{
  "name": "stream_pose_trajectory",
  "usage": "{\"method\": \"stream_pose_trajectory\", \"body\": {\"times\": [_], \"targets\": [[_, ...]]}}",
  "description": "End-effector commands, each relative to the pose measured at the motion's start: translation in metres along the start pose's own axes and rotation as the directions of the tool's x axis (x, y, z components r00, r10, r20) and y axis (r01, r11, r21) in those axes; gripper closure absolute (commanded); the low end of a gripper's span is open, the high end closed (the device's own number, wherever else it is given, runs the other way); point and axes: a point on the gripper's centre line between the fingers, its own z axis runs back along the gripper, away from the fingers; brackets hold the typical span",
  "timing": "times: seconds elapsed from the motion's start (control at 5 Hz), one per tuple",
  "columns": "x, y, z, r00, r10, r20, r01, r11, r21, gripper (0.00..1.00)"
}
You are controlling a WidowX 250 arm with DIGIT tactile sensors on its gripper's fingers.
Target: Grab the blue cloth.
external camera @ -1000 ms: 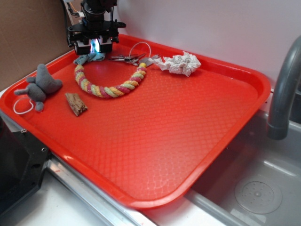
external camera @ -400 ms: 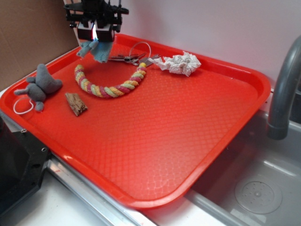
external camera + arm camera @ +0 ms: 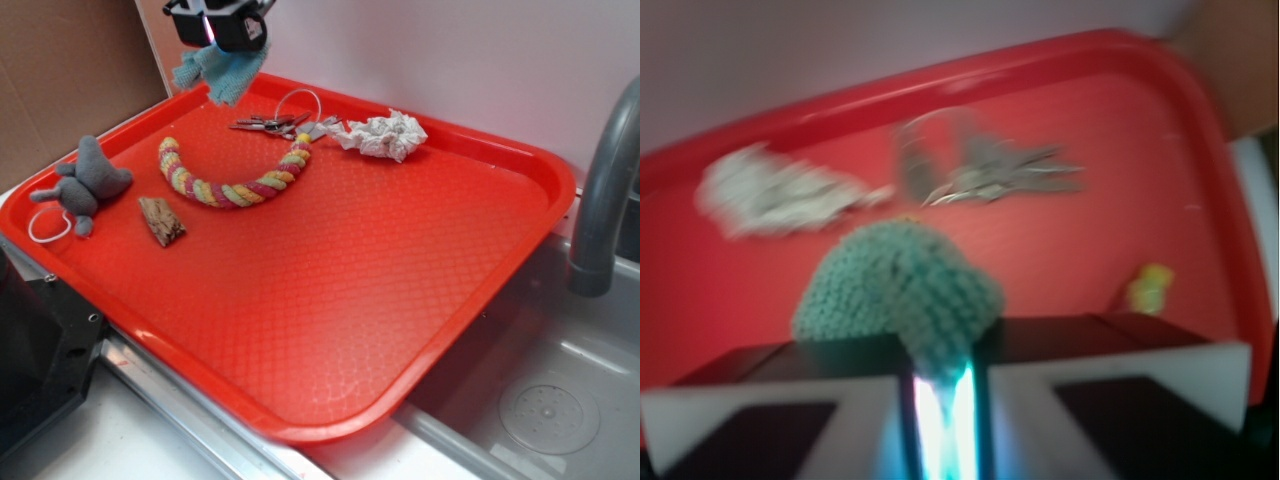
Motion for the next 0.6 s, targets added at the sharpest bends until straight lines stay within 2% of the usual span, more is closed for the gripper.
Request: {"method": "stream_pose_trajectory", "body": {"times": [0.0,0.2,0.4], "targets": [[-0.039,-0.017,0.047,0.955,-0.297,-0.003,0.295,0.95,-0.106,1.0],[-0.052,-0.021,0.049,0.951,-0.31,0.026,0.311,0.948,-0.067,1.0],[-0.044,-0.009,0.051,0.967,-0.254,-0.009,0.253,0.966,-0.054,1.0]]}}
